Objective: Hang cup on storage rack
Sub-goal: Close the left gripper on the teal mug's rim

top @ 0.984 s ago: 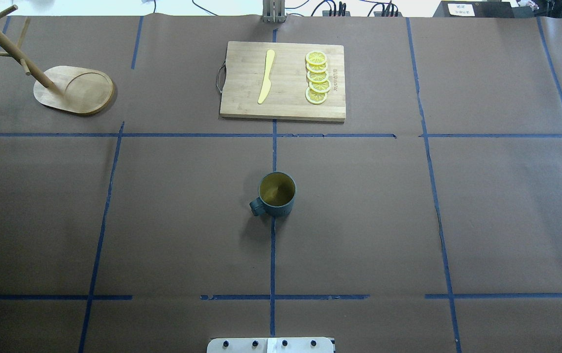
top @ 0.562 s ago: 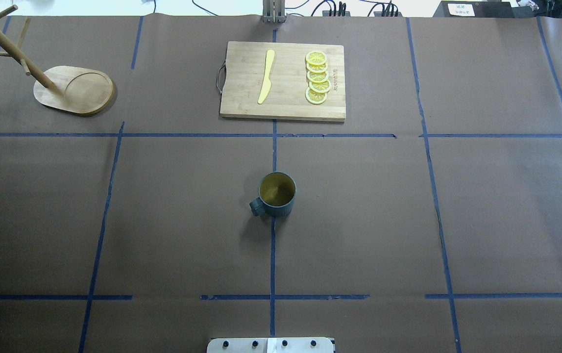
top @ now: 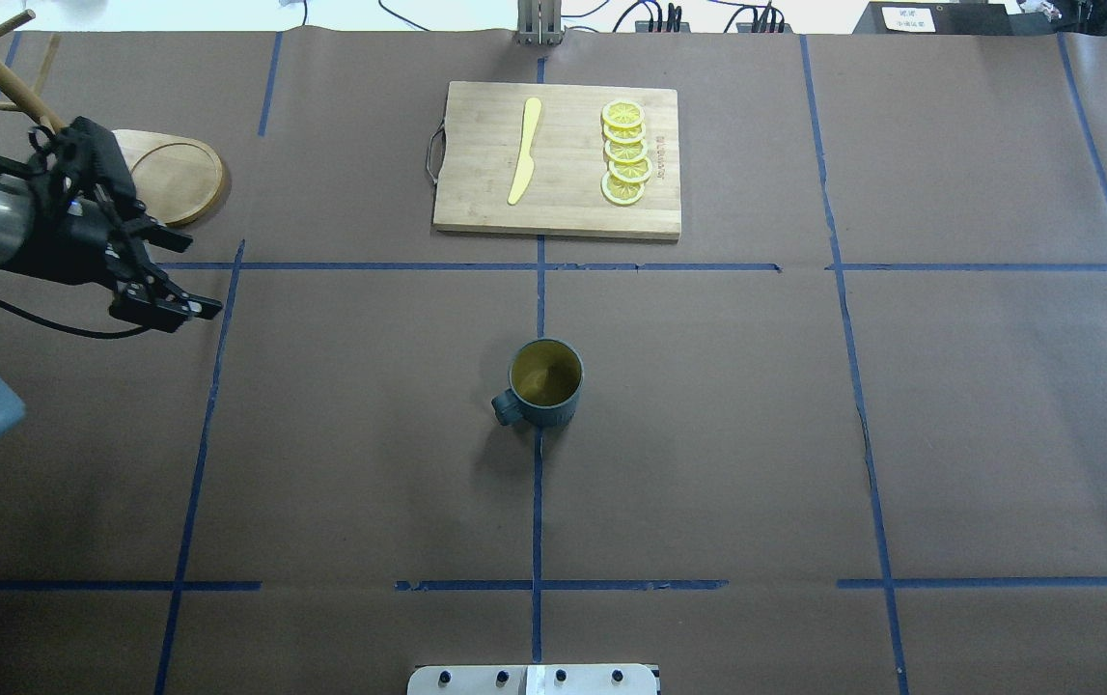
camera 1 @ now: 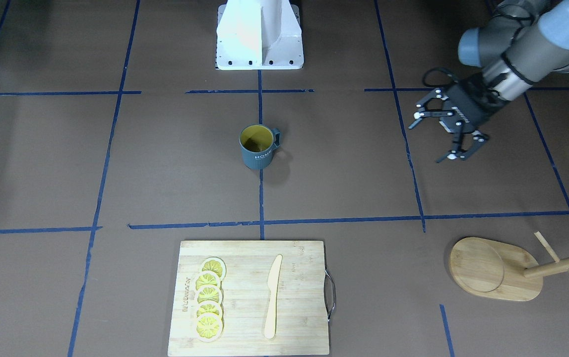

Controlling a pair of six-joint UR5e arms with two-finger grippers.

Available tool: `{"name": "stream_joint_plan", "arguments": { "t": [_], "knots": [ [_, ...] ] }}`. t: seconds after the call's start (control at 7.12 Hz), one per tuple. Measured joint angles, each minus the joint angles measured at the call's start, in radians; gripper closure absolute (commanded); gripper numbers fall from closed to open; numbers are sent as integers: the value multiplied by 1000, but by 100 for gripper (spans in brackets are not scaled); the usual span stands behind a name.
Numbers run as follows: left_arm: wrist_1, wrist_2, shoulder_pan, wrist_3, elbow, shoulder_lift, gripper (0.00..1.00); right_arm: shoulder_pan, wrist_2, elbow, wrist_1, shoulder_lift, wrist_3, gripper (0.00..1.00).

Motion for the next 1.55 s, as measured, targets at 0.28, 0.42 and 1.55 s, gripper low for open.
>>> {"name": "stream_joint_plan", "arguments": {
  "t": [0.28, 0.42, 1.55],
  "knots": [
    [-159, 218, 190, -79, 73, -89, 0, 0, 0, -2, 0, 0, 0, 0],
    [-229, 326, 276, -117, 109, -128, 0, 0, 1, -3, 0, 1, 0, 0],
    [-321, 729, 571, -151, 257, -279, 18, 0, 1, -6, -1, 1, 0, 0]
  ]
}}
